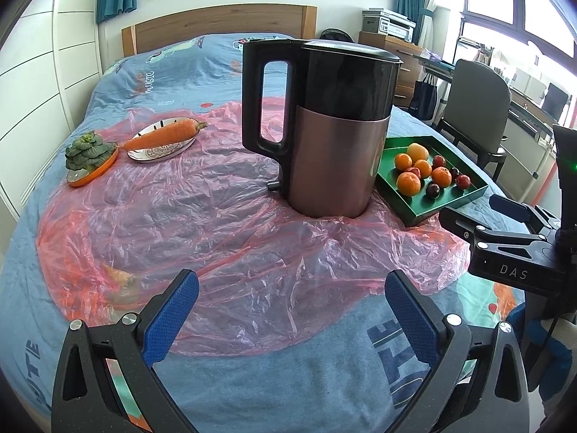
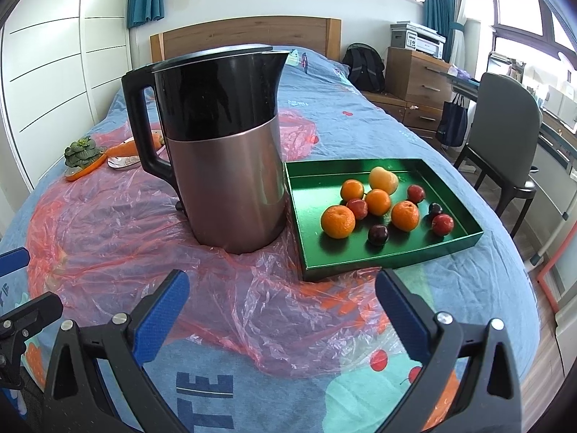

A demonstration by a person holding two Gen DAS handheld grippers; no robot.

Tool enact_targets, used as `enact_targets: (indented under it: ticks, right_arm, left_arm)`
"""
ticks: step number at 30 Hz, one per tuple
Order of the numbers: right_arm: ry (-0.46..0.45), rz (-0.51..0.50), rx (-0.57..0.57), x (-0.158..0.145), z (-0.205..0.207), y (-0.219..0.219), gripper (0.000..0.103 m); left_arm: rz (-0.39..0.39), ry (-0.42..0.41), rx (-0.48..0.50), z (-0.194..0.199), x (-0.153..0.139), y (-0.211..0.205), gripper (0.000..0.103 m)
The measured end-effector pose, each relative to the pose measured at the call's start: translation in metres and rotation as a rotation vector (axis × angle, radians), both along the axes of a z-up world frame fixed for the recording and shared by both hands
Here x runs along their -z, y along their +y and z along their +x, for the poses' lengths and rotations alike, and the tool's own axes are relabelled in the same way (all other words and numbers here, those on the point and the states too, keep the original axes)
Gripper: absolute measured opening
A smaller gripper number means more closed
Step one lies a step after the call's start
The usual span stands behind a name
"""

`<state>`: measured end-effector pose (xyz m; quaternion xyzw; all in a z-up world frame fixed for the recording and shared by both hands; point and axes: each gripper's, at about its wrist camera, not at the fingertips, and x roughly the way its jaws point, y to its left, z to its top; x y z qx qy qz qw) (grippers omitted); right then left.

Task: Organize fruits

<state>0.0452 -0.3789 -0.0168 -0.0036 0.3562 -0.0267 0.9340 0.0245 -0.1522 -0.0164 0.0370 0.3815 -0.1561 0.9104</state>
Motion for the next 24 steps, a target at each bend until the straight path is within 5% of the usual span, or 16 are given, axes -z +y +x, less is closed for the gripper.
enact_targets:
  ticks: [24]
  right_arm:
    - [0.011, 0.010, 0.032, 0.004, 0.012, -0.029, 0.103]
  left_arm:
    - [0.007, 0.001, 0.000, 0.013, -0.001, -0.010, 0.102]
